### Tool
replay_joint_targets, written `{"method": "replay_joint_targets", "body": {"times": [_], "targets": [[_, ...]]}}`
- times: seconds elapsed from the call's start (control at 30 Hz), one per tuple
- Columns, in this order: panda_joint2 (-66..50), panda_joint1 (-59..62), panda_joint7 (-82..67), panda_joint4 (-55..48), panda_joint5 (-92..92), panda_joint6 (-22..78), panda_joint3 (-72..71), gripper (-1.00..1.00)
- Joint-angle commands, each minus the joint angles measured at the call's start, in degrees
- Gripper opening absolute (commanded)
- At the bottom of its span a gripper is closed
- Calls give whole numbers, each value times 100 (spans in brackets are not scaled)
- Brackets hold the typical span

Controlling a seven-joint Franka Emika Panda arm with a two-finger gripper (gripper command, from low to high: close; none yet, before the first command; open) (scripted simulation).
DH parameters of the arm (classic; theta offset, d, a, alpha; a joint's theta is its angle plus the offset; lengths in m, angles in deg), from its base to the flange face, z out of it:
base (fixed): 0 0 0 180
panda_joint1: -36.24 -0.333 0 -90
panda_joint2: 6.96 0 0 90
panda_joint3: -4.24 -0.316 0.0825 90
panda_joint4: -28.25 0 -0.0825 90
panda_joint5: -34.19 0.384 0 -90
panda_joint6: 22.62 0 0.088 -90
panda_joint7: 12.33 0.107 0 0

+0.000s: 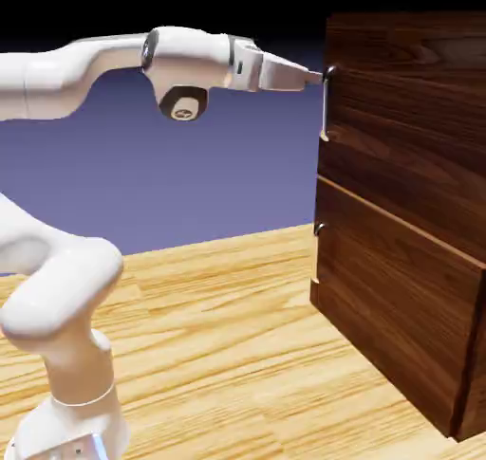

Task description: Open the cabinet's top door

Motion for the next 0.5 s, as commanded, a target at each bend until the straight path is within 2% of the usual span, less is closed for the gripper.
{"method": "replay_joint_targets", "body": {"times": [0.0, 0.47], "targets": [[69, 124, -126, -74, 250, 7, -136, 0], [1031, 1864, -1883, -1109, 3739, 104, -2033, 0]]}}
